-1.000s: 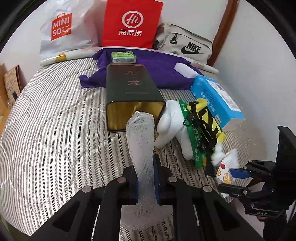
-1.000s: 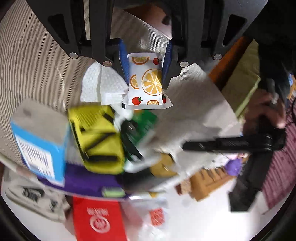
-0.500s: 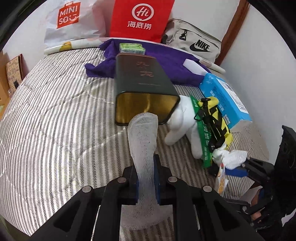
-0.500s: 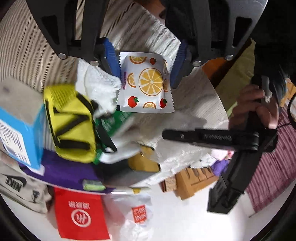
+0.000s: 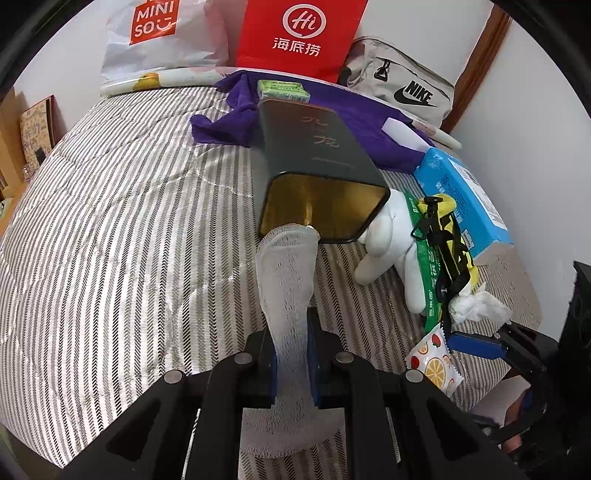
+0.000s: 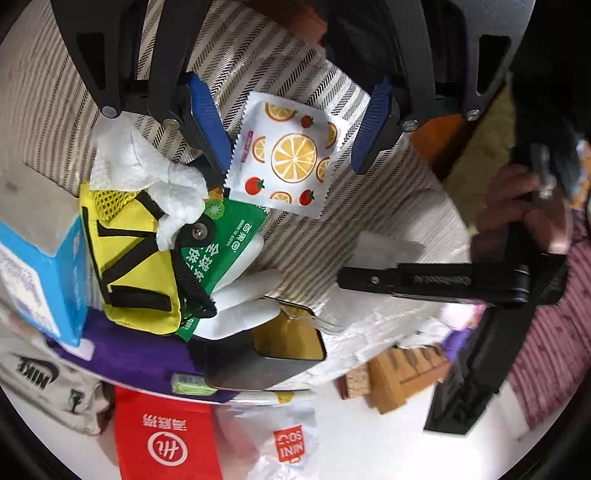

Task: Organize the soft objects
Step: 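Lift the snack packet with the right tool while the left tool holds the mesh bag, then carry the mesh bag and snack packet with both tools over the purple cloth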

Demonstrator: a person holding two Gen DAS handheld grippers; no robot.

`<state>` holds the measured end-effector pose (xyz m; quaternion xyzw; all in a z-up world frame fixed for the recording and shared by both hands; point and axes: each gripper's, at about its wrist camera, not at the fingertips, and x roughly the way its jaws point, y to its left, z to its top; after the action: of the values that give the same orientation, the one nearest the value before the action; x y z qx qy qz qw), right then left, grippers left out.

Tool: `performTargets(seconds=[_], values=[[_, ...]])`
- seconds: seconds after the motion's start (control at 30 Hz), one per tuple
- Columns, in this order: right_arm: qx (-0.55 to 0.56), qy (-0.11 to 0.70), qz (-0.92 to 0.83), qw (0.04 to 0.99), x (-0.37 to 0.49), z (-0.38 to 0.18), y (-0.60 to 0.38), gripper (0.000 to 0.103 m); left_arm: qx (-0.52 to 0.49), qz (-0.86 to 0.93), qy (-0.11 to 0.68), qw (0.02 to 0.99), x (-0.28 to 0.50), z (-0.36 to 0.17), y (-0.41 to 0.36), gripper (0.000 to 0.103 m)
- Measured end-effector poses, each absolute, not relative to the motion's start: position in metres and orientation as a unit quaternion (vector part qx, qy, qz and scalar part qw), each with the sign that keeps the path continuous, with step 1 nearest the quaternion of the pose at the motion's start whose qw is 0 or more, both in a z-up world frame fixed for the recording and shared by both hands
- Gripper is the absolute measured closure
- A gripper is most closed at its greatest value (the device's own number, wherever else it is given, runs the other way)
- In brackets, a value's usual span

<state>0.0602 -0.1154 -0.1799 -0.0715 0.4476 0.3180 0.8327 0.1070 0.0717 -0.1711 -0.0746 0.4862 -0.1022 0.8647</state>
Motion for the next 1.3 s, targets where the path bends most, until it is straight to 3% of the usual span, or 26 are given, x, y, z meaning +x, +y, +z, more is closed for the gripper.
performTargets(seconds=[0.1,0.17,0.2,0.23,0.27,0.33,0.87,1.3], values=[[-0.135,0.426,0.279,0.850,0.049,-0.185,-0.096,0.035,-0.071,-0.096,0.486,0.866,0.105,-0.171,0.073,0.090],[-0.164,0.406,0.268,0.858,0.041,-0.188,-0.087,0.045,-0.063,-0.087,0.485,0.868,0.103,-0.171,0.073,0.091],[-0.159,0.410,0.279,0.854,0.040,-0.187,-0.086,0.065,-0.057,-0.083,0.486,0.868,0.101,-0.172,0.073,0.090],[-0.144,0.420,0.294,0.846,0.041,-0.186,-0.086,0.076,-0.055,-0.082,0.487,0.868,0.100,-0.173,0.073,0.090],[-0.133,0.424,0.289,0.848,0.040,-0.184,-0.090,0.078,-0.053,-0.082,0.488,0.867,0.099,-0.174,0.072,0.090],[-0.138,0.420,0.285,0.851,0.039,-0.181,-0.092,0.093,-0.054,-0.083,0.489,0.867,0.097,-0.175,0.073,0.090],[-0.063,0.370,0.223,0.900,0.033,-0.120,-0.181,0.093,-0.060,-0.113,0.490,0.862,0.093,-0.179,0.053,0.093],[-0.043,0.437,0.131,0.889,0.078,-0.180,-0.248,0.093,-0.069,-0.100,0.496,0.860,0.103,-0.179,0.050,0.096]])
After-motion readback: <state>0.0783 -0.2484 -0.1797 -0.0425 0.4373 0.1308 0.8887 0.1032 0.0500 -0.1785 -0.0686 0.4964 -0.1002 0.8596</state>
